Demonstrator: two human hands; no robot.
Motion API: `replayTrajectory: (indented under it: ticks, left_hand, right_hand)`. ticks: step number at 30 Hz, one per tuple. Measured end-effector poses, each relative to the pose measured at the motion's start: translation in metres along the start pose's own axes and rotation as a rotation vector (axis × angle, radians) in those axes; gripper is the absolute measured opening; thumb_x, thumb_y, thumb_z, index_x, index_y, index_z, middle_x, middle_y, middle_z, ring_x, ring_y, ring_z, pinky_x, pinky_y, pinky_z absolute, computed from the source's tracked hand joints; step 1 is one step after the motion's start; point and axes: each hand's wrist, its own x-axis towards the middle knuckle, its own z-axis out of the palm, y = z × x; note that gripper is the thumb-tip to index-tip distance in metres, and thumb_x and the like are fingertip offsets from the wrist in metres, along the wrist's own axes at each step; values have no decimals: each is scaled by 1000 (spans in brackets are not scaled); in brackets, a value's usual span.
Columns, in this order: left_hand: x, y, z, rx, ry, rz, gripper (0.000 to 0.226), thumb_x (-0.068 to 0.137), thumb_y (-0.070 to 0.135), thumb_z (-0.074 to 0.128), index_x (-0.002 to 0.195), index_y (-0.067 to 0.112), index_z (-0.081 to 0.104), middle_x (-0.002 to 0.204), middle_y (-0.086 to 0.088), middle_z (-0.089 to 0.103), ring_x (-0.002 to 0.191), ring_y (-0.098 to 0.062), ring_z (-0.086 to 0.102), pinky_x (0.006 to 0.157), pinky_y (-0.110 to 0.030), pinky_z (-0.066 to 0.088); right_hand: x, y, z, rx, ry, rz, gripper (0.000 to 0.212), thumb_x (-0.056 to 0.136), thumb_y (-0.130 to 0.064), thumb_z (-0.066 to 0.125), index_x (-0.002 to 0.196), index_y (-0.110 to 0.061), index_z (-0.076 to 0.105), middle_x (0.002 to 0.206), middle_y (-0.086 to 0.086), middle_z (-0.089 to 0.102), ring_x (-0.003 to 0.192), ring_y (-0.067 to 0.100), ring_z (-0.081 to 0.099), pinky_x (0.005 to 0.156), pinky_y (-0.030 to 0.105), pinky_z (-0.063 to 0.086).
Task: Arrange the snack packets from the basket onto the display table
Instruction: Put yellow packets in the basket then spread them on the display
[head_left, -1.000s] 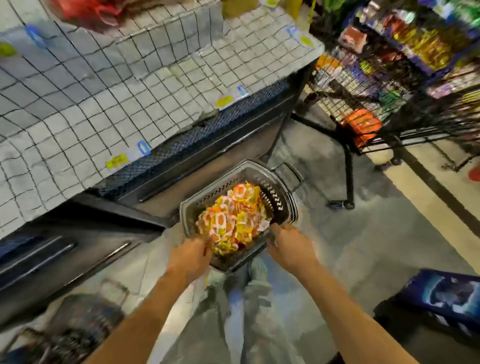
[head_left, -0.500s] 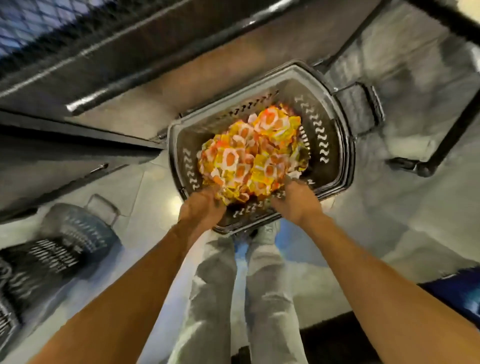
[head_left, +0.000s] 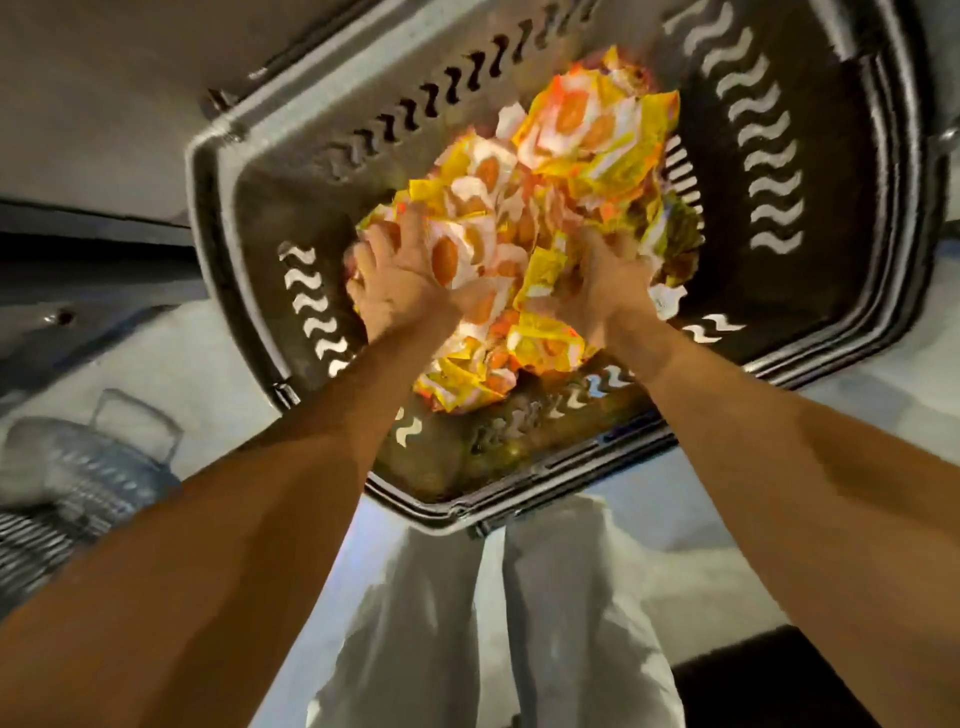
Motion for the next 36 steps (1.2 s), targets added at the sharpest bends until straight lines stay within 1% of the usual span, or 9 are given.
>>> replayTrajectory:
  ticks: [5,8,13,15,17,23,27,30,36]
  left_hand:
    - [2,1,-1,-49,108,65,75,72,55,68,133,17,46,131,-10,50,121,-37,48,94,-53,45]
    - [-9,-1,-21,-194,95,49,58,72,46,68,120,17,54,121,-8,59,113,-36,54,80,-42,46]
    - [-39,-1,-71,-281,37,28,40,73,31,65,109,14,61,105,-12,65,95,-32,61,73,-32,47]
    - [-56,-1,-93,-298,20,15,26,78,22,66,101,12,61,96,-10,65,88,-30,61,67,-27,39]
    - [-71,2,-115,-307,12,15,30,80,21,66,108,12,61,95,-9,66,88,-30,60,68,-27,37]
    - [-130,23,-201,-505,-5,45,24,78,9,71,101,9,62,86,-10,65,72,-18,56,53,-12,40]
    - [-183,42,-274,-656,69,78,18,73,6,73,87,7,62,73,0,61,58,-5,50,55,-11,38]
    - [-224,58,-334,-631,165,63,23,77,12,76,84,17,55,68,10,54,58,-3,48,51,-8,36]
    - [-298,74,-444,-697,293,165,25,76,18,81,85,16,58,74,-1,61,62,-3,51,56,-13,41]
  right_hand:
    - [-3,7,-14,113,59,-55,57,70,-35,87,117,-16,61,108,6,57,110,30,54,101,47,42]
    - [-24,8,-29,252,105,-45,24,74,-15,81,91,-8,66,92,8,63,89,24,59,86,45,52]
    - [-78,-1,-62,307,155,-21,2,83,9,67,85,8,66,81,-3,62,73,-1,61,68,2,42]
    - [-102,-4,-77,340,200,-29,6,83,12,64,80,7,63,81,-8,58,78,8,62,68,0,41]
    - [-122,-12,-98,370,233,-65,11,82,6,66,75,-2,62,86,-1,63,85,19,64,77,17,50]
    - [-184,-48,-172,505,308,-176,15,83,-13,71,75,-21,62,90,-2,69,87,17,65,77,29,50]
    - [-242,-87,-239,543,369,-326,25,84,-4,72,74,-26,65,85,-14,66,89,-1,59,82,8,41]
    - [-289,-116,-290,531,374,-389,24,84,-12,74,77,-33,67,89,-13,68,91,4,62,84,19,43]
    - [-384,-171,-382,557,424,-622,16,84,-19,76,80,-33,70,88,-23,69,89,-10,62,83,9,44]
